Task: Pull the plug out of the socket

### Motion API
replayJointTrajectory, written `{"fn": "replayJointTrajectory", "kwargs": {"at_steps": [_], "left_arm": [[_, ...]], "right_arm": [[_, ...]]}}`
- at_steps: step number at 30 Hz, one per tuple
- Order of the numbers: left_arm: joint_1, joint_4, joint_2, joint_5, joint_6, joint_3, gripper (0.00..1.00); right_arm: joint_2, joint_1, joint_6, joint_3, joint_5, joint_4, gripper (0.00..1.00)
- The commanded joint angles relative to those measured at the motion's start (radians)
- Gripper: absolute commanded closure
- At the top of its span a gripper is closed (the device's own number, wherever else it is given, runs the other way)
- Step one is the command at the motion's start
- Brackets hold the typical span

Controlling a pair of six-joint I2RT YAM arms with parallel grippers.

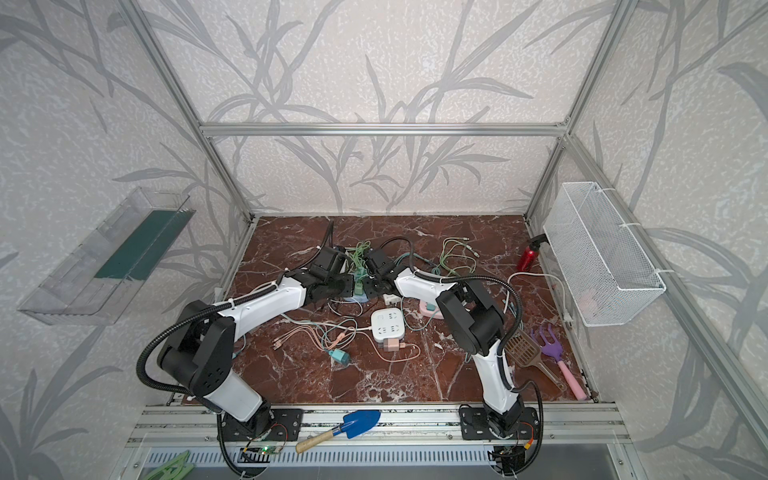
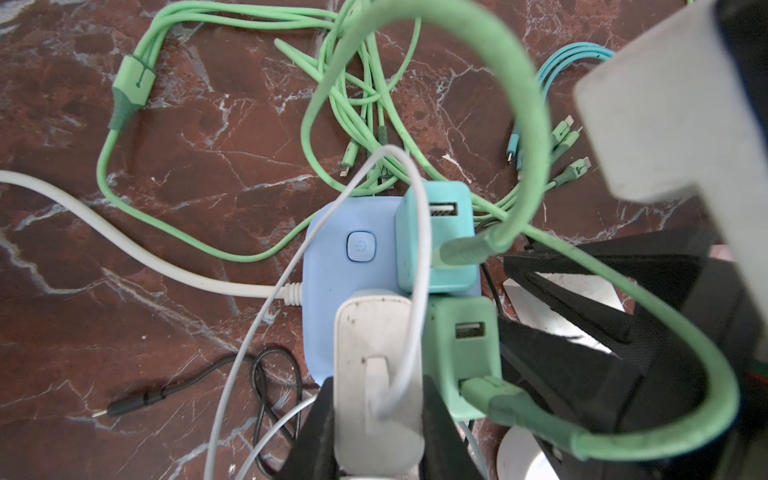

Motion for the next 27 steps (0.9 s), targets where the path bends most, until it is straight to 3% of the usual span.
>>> {"fn": "replayJointTrajectory", "kwargs": {"at_steps": [1,15,22,27], "left_arm": [[0.0,0.063,-0.072,0.01,0.008,0.018,0.83],[-0.026,0.025,-0.033,0.001,0.053,0.048,0.83],[0.005,0.03,-0.098,-0.03,0.036,0.018,0.83],[0.006,0.026,-0.07,0.023,0.059,0.014,0.83]], "right_arm": [[0.044,0.013,-0.018,-0.008,-0.003,-0.08,0.55],[0.058,0.013,-0.018,-0.003,-0.001,-0.083,0.55],[0.054,0.011,-0.018,-0.016,0.003,-0.08,0.54],[0.059,0.01,-0.016,-0.014,0.004,-0.08,0.54]]}}
